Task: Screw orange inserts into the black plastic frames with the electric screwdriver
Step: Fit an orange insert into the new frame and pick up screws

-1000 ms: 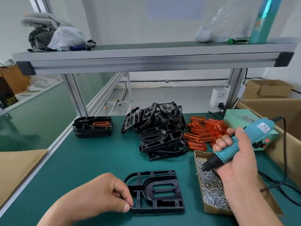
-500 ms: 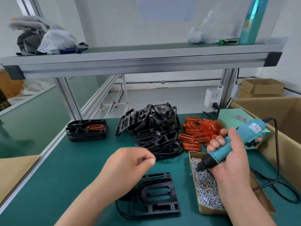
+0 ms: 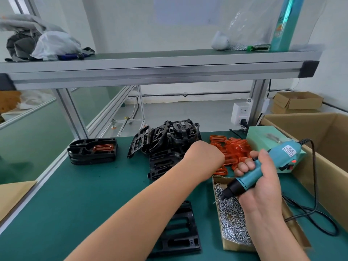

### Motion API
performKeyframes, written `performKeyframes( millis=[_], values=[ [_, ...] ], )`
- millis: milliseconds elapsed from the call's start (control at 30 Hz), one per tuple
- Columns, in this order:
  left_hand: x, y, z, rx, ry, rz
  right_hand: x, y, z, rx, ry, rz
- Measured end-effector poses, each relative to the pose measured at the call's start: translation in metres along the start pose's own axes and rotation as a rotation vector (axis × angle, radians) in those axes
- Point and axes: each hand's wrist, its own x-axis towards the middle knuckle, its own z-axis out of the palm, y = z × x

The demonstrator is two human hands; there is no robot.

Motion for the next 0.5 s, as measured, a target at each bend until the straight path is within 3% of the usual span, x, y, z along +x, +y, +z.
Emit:
performKeyframes(
  millis=[233,500],
  values=[
    [0.025,0.008,0.016,-0.002,0.027,0.115,-0.002,-0.002,0.002,0.027,0.026,0.021],
    [0.031,0.012,0.024,-0.061,-0.01,0.118,0.0,-0.002,0.003,0.032,0.034,0.032]
  ],
)
